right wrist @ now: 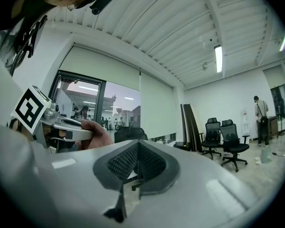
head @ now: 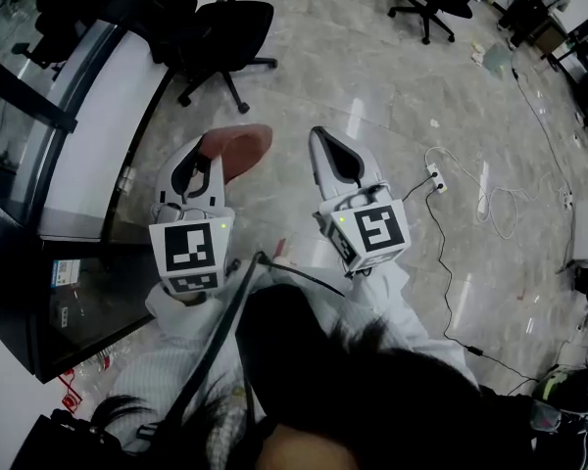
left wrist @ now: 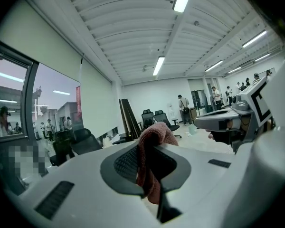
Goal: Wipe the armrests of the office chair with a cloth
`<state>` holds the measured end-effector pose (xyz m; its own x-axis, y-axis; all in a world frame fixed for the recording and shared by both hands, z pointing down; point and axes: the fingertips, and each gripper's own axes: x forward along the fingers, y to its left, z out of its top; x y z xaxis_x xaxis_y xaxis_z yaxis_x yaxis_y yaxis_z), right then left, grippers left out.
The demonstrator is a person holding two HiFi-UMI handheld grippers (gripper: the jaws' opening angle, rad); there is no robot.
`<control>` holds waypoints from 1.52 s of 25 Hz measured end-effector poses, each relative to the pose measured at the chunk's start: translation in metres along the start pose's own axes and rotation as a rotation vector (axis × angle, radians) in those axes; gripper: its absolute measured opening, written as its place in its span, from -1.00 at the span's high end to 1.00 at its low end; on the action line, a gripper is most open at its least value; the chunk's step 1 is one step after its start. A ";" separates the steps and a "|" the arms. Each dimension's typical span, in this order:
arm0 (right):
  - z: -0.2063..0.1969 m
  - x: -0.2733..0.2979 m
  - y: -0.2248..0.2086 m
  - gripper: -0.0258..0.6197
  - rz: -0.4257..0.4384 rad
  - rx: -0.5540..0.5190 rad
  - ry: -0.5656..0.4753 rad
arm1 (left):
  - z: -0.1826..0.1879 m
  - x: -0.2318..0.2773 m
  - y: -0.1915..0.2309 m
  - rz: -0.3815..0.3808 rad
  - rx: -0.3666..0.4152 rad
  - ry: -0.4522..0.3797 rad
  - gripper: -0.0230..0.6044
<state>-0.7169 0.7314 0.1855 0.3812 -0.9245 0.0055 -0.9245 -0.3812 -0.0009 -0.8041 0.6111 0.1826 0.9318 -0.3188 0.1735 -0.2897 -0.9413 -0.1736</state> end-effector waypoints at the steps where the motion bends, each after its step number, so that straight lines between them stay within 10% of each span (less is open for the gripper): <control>1: -0.005 0.001 -0.003 0.92 0.003 0.003 0.002 | -0.004 0.004 -0.001 0.003 -0.001 0.001 0.83; 10: -0.045 0.077 -0.044 0.92 0.040 0.027 0.056 | -0.025 0.095 0.029 0.021 -0.003 0.046 0.83; 25: -0.030 0.388 -0.183 0.92 0.045 0.025 0.027 | 0.029 0.397 0.179 0.038 0.016 -0.010 0.83; 38: -0.049 0.641 -0.307 0.92 0.327 0.008 0.062 | 0.016 0.610 0.275 0.317 -0.042 0.090 0.83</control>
<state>-0.1887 0.2559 0.2384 0.0627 -0.9960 0.0645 -0.9977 -0.0641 -0.0203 -0.3121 0.1597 0.2247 0.7712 -0.6037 0.2022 -0.5729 -0.7965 -0.1933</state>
